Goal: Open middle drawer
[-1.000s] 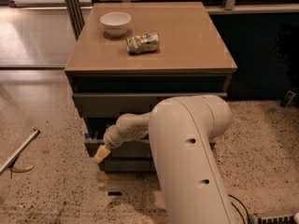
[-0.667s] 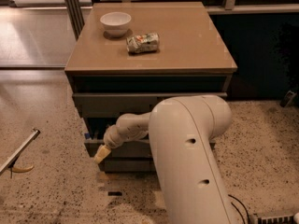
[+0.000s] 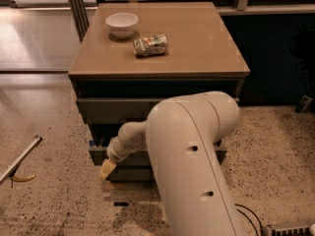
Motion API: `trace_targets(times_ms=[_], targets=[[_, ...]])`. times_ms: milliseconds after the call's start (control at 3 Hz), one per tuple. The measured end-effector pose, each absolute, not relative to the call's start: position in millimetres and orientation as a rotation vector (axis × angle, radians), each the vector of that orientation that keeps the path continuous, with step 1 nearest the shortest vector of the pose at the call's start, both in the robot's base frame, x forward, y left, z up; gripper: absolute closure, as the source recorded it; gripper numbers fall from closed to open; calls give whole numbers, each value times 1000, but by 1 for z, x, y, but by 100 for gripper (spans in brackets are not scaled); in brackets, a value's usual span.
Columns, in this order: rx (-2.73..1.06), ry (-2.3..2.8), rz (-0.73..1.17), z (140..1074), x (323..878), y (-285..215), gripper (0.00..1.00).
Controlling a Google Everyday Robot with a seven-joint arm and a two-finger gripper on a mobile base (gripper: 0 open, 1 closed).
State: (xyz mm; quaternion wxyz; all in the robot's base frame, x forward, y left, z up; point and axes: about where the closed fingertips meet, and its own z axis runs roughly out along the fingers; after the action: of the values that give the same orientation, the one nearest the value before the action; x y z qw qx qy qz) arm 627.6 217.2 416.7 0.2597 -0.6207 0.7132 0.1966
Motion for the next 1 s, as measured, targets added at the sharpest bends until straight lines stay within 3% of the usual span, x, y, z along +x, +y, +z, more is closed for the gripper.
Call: trace_targets(times_ms=[333,1000], targets=[[-1700,1966,531,410,606,210,19],[-1700,1982,529,419,599,205,65]])
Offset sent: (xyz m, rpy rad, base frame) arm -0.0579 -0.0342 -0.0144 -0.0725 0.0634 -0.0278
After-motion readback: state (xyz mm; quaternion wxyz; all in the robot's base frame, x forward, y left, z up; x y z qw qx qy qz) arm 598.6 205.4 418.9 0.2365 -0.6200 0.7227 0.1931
